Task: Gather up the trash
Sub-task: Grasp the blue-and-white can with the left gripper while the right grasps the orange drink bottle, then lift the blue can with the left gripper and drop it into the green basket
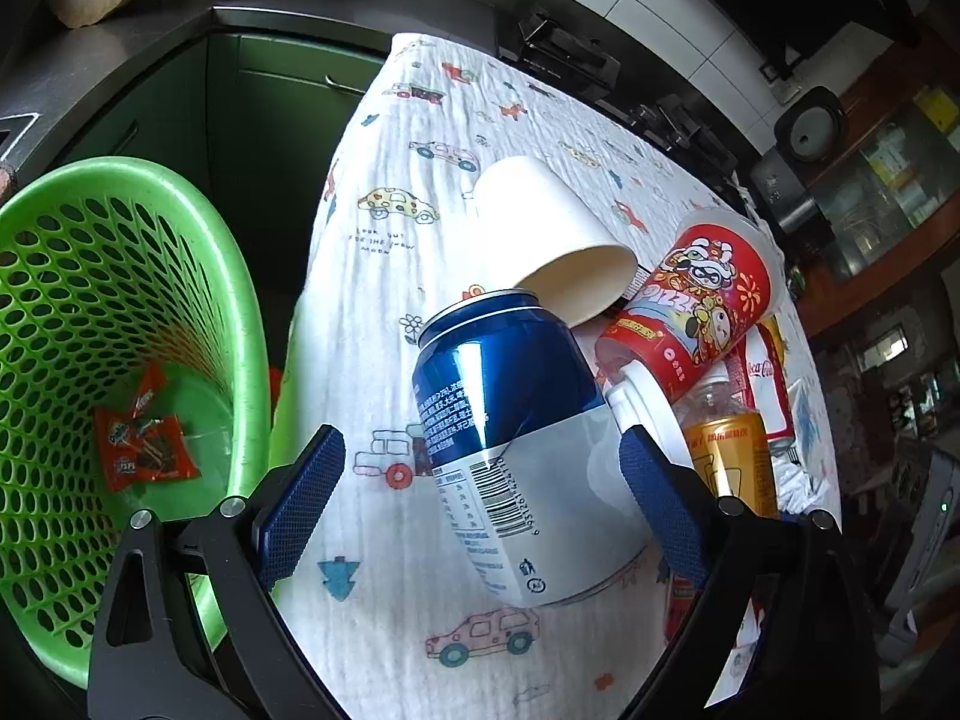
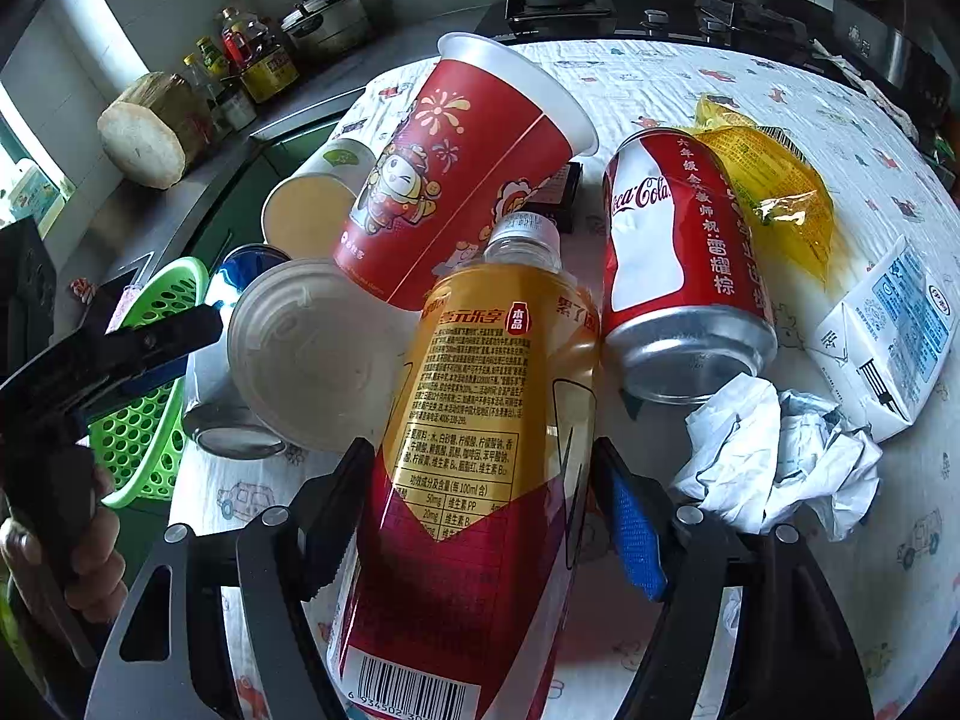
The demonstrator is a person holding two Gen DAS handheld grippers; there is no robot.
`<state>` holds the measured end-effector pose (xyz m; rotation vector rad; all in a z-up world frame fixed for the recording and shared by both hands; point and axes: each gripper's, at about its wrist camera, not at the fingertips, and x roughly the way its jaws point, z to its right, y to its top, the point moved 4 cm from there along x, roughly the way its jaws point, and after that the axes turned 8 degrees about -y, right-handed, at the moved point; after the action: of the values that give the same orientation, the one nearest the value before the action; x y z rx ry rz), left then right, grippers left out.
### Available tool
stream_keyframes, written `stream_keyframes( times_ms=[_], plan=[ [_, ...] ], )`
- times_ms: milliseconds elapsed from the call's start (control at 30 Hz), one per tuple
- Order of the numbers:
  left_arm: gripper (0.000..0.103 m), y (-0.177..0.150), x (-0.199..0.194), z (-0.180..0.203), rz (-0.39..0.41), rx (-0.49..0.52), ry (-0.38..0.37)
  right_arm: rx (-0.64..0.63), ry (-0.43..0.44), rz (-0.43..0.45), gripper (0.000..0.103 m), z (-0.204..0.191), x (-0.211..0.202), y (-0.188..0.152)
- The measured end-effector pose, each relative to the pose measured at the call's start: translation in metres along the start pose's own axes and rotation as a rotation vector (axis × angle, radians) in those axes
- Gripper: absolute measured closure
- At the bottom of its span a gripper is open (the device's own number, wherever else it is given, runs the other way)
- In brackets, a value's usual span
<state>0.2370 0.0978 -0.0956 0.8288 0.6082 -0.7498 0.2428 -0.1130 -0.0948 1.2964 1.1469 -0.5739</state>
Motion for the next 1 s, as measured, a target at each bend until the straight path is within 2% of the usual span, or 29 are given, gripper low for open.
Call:
stream_keyframes(
  times_ms=[133,367,467,567,600,1000],
  plan=[
    [0.012,0.008,0.016,0.002,-0.022,-0.046,0.027,-0.019,0.012,0.001,0.033,0.0,-0.004,-0.007],
    [0.012,0.017,0.034,0.007,-0.048,-0.058,0.093,-0.046,0.033,0.005,0.033,-0.002,-0.009,-0.014],
    [0.012,0.018,0.038,0.004,-0.061,-0.069,0.097,-0.052,0.047,0.012,0.033,-0.004,-0.013,-0.015],
    [0.022,0.014,0.041,0.005,-0.068,-0.06,0.104,-0.055,0.06,0.02,0.033,-0.007,-0.017,-0.017],
    [0.03,0.013,0.04,0.006,-0.066,-0.05,0.102,-0.057,0.063,0.022,0.033,-0.008,-0.018,-0.017],
    [0.031,-0.002,0.013,0.003,-0.051,-0.012,0.012,-0.049,0.093,0.056,0.034,-0.016,-0.037,-0.027]
  ],
)
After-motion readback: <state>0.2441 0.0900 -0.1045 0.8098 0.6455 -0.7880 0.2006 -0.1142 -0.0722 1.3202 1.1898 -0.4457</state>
